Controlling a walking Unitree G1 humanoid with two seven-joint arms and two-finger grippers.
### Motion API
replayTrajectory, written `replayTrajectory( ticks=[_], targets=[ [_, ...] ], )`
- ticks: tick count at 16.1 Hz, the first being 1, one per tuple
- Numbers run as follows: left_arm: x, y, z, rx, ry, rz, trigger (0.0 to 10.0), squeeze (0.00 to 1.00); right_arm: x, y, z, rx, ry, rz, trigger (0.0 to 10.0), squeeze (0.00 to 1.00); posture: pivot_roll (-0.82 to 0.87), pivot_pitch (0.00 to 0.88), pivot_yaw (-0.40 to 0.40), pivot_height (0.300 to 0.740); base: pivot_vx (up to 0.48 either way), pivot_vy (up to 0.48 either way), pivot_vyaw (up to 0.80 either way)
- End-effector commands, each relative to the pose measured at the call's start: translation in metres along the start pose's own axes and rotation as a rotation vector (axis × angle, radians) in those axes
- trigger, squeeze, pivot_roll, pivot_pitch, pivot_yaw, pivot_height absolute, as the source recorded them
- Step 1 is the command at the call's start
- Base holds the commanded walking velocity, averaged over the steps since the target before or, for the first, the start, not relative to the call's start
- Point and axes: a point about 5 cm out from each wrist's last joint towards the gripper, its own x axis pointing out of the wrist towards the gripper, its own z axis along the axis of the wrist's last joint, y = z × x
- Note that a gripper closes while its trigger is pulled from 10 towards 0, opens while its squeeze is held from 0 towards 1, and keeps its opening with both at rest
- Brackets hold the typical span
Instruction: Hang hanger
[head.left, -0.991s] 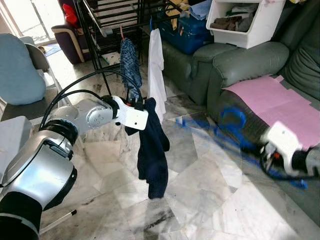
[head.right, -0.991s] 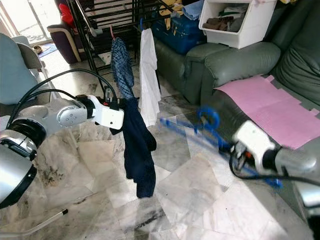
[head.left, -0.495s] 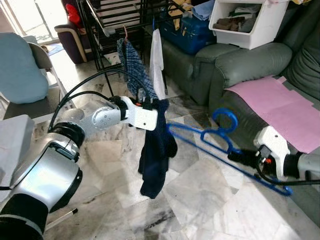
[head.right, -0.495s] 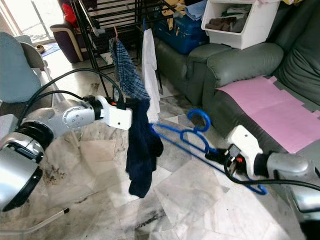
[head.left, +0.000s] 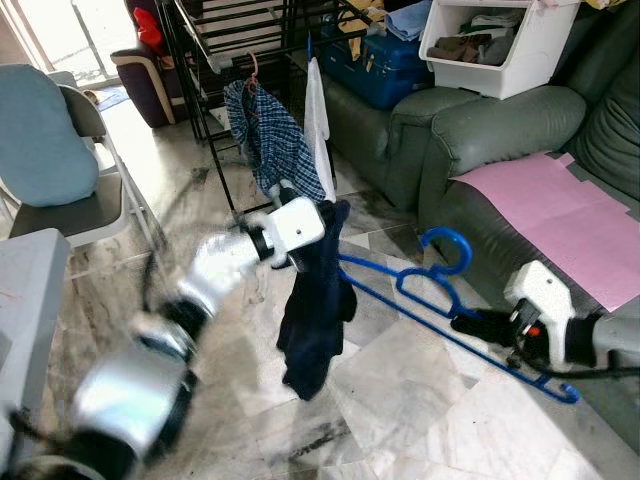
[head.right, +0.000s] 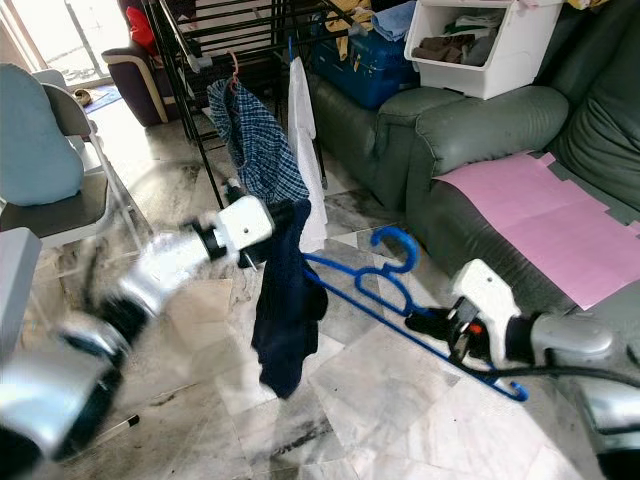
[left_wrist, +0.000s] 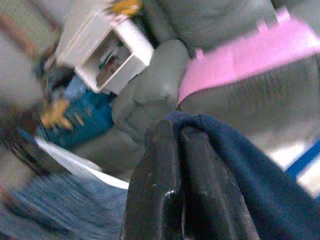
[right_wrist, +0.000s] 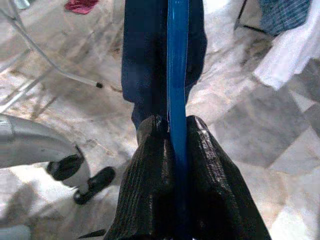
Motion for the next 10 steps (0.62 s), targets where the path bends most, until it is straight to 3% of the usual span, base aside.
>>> replayTrajectory(
  ticks=[1, 3, 5, 6, 8, 10],
  targets=[
    [-0.005, 0.002, -0.005, -0.073, -0.006, 0.068, 10.0, 0.0, 0.003, 0.006, 0.004, -0.017, -0.014, 0.035, 10.0, 0.0, -0.13, 0.0, 0.067, 0.74, 0.0, 0.0, 0.0],
    [-0.011, -0.003, -0.015, -0.203, -0.001, 0.178, 10.0, 0.0, -0.001, 0.003, 0.003, -0.069, 0.04, 0.016, 10.0, 0.0, -0.13, 0.0, 0.062, 0.74, 0.0, 0.0, 0.0],
    [-0.015, 0.008, -0.016, -0.297, -0.017, 0.282, 10.0, 0.0, -0.006, -0.008, 0.002, -0.156, 0.121, -0.041, 10.0, 0.0, -0.13, 0.0, 0.063, 0.74, 0.0, 0.0, 0.0],
    [-0.015, 0.009, -0.014, -0.329, -0.036, 0.263, 10.0, 0.0, -0.008, -0.015, 0.0, -0.201, 0.163, -0.077, 10.0, 0.0, -0.14, 0.0, 0.062, 0.74, 0.0, 0.0, 0.0],
    [-0.019, 0.002, -0.005, -0.245, -0.111, 0.056, 10.0, 0.0, -0.011, -0.021, 0.001, -0.199, 0.156, -0.121, 10.0, 0.0, -0.13, 0.0, 0.063, 0.74, 0.0, 0.0, 0.0],
    [-0.027, -0.004, -0.007, -0.127, -0.083, -0.137, 10.0, 0.0, -0.014, -0.022, -0.002, -0.2, 0.168, -0.126, 10.0, 0.0, -0.13, 0.0, 0.068, 0.74, 0.0, 0.0, 0.0]
  ],
)
